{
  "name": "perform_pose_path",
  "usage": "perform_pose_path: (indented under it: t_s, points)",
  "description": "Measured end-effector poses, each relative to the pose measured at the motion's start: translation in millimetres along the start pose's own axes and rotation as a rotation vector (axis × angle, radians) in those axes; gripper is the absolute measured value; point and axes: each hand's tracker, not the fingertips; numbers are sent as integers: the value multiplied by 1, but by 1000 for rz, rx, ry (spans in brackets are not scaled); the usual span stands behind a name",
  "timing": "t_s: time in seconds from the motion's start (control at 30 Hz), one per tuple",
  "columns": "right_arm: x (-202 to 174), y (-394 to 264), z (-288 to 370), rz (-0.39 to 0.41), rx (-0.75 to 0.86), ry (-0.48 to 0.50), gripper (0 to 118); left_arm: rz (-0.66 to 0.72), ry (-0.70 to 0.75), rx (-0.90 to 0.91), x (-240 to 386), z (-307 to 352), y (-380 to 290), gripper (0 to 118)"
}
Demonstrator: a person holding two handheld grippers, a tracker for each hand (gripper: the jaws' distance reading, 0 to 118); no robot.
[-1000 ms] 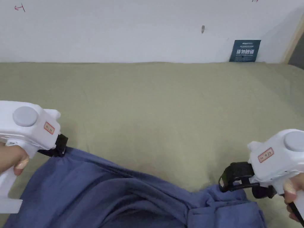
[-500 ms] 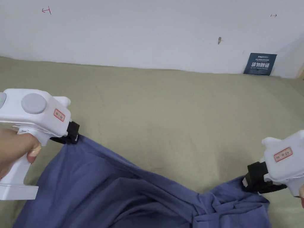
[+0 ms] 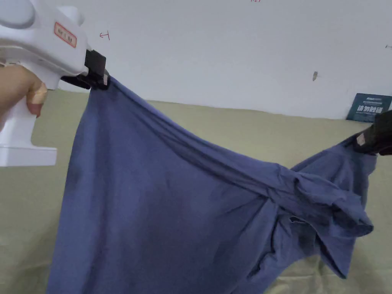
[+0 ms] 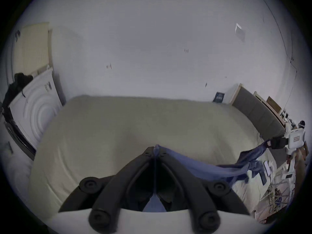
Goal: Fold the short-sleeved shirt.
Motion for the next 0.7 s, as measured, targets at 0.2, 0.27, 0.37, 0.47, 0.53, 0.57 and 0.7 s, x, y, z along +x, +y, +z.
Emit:
perform_pose_path:
  t_s: [0.2,0.27,0.37,0.47,0.53,0.57,0.7]
  points:
    - [-18,73,26,20,166,-24,2,-34,65,112,5,30,57,2]
    - [-22,95,33,17,194,-13,2,-38,69,147,6,34,77,2]
    - [-24,129,40,23,289,-36,2,-41,113,215,7,40,104,2]
    - [-25,157,44,12,375,-37,2,-26,127,272,3,46,126,2]
    - [-26,173,45,13,405,-39,2,-8,147,299,1,48,136,2]
    - [-27,181,45,5,431,-49,2,-7,163,310,0,49,142,2]
    - [-30,204,46,20,498,-31,2,-7,198,366,-8,48,151,2]
